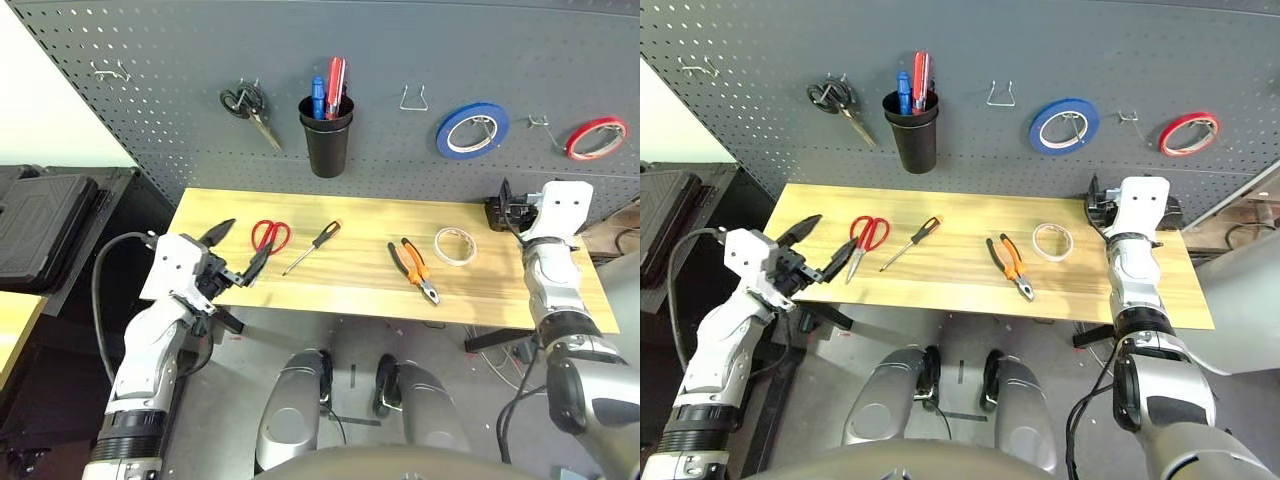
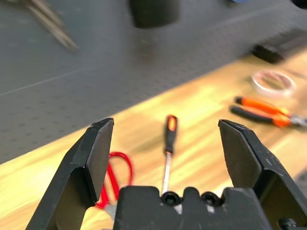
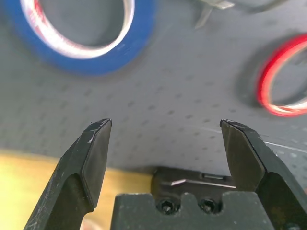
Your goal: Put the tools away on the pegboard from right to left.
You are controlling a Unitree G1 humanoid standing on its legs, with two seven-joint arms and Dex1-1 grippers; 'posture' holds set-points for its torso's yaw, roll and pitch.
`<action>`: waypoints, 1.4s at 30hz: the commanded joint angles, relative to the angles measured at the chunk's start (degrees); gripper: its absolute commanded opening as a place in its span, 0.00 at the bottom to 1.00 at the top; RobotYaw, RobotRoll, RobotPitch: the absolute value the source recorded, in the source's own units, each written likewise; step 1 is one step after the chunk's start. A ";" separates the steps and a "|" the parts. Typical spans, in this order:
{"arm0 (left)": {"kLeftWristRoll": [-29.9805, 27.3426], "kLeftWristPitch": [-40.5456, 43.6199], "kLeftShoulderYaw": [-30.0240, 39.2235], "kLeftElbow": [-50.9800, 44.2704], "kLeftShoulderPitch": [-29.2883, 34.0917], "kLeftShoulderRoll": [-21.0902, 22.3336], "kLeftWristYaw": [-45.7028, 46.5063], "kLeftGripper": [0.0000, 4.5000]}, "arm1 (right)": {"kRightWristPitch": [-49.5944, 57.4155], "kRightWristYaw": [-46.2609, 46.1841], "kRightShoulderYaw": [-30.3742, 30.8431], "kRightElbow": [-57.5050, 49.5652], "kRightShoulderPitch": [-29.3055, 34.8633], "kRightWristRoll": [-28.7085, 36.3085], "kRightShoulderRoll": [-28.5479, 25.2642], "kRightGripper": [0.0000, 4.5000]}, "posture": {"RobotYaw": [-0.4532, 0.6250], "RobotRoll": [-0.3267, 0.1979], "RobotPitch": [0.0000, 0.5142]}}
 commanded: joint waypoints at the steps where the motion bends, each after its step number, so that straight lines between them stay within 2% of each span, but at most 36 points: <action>1: 1.86 2.68 -3.19 -1.68 -0.76 2.40 -3.02 0.99 | 5.17 6.40 2.52 -1.62 1.08 -1.67 -3.84 1.00 | 0.63 0.62 0.39; 5: 3.23 6.38 -6.72 -2.49 -2.10 5.02 -5.98 0.99 | 9.28 13.61 4.20 0.35 -0.62 -2.21 -7.93 1.00 | 0.61 0.62 0.40; 10: 3.50 8.15 -8.74 -1.71 -5.03 5.05 -7.51 0.99 | 14.37 23.63 6.24 4.84 -4.88 -2.83 -10.94 1.00 | 0.60 0.62 0.42; 16: 3.92 9.03 -10.17 -1.57 -6.64 5.30 -8.34 0.99 | 16.60 33.96 10.66 8.69 -8.49 -5.48 -12.10 1.00 | 0.61 0.62 0.47; 22: 6.64 9.68 -11.58 -1.83 -7.28 6.26 -8.06 0.99 | 17.32 42.33 15.46 12.26 -11.61 -8.67 -12.02 1.00 | 0.63 0.62 0.52; 32: 7.38 10.14 -11.27 -4.14 -5.89 6.02 -7.10 0.99 | 17.71 42.90 20.93 18.54 -17.59 -15.33 -9.95 1.00 | 0.67 0.62 0.60; 42: 7.04 12.63 -10.29 -8.44 -3.06 6.53 -5.65 0.99 | 20.21 39.98 24.46 21.68 -19.43 -19.73 -5.52 1.00 | 0.71 0.62 0.64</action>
